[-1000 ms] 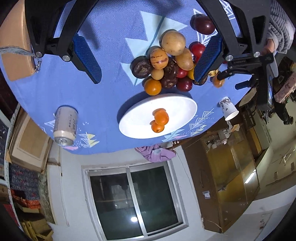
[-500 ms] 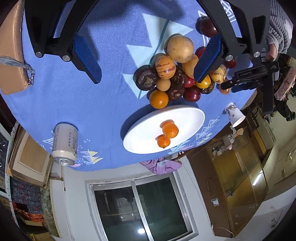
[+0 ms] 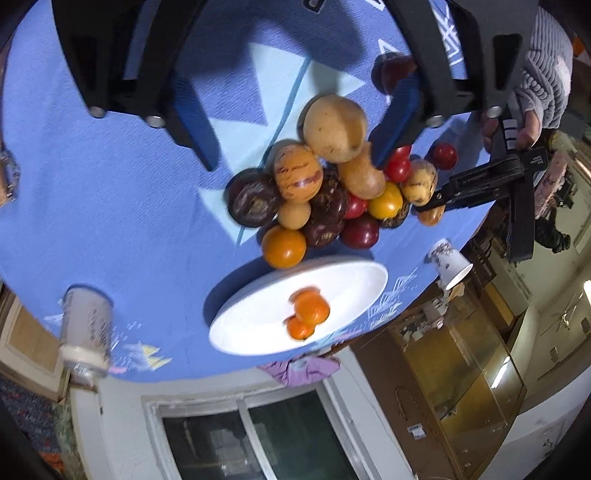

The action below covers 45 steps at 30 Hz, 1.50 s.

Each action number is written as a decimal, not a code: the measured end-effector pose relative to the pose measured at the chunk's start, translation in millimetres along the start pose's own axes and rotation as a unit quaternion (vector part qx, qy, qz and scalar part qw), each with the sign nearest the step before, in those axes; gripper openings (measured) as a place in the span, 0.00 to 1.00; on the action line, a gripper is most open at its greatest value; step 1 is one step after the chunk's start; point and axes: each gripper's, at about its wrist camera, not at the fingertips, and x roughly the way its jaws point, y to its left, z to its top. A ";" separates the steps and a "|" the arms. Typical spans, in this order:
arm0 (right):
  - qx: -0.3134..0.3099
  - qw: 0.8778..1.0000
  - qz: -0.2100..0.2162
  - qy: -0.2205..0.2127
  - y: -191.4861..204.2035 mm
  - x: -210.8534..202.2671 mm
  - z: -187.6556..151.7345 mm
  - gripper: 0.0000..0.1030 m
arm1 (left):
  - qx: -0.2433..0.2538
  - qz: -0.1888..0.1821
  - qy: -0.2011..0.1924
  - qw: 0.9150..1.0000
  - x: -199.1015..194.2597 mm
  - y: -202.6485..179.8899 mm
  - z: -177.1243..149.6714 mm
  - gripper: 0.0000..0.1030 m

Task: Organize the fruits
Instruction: 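Grasp a brown persimmon with the left tool while the right tool grasps a tan round fruit, then carry both fruits over the white plate and open both tools to release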

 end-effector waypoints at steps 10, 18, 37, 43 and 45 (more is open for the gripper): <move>-0.038 0.998 0.028 0.045 24.1 21.3 -16.8 0.62 | 0.000 0.000 0.000 1.000 -0.1 -0.2 -0.4 0.43; -0.095 0.994 0.037 0.050 48.8 22.9 -26.1 0.39 | 0.001 0.001 -0.001 1.000 -0.5 -1.1 -0.5 0.42; -0.002 0.993 0.018 -0.113 11.4 -50.7 94.2 0.39 | 0.023 -0.017 -0.114 0.993 -69.1 -41.4 89.7 0.42; 0.016 0.994 -0.010 -0.103 3.3 11.1 141.9 0.39 | 0.004 -0.004 -0.086 0.996 -12.9 -50.7 119.4 0.42; 0.012 0.996 -0.023 -0.082 2.8 37.7 144.0 0.39 | -0.003 0.001 -0.055 0.998 17.1 -47.8 120.6 0.42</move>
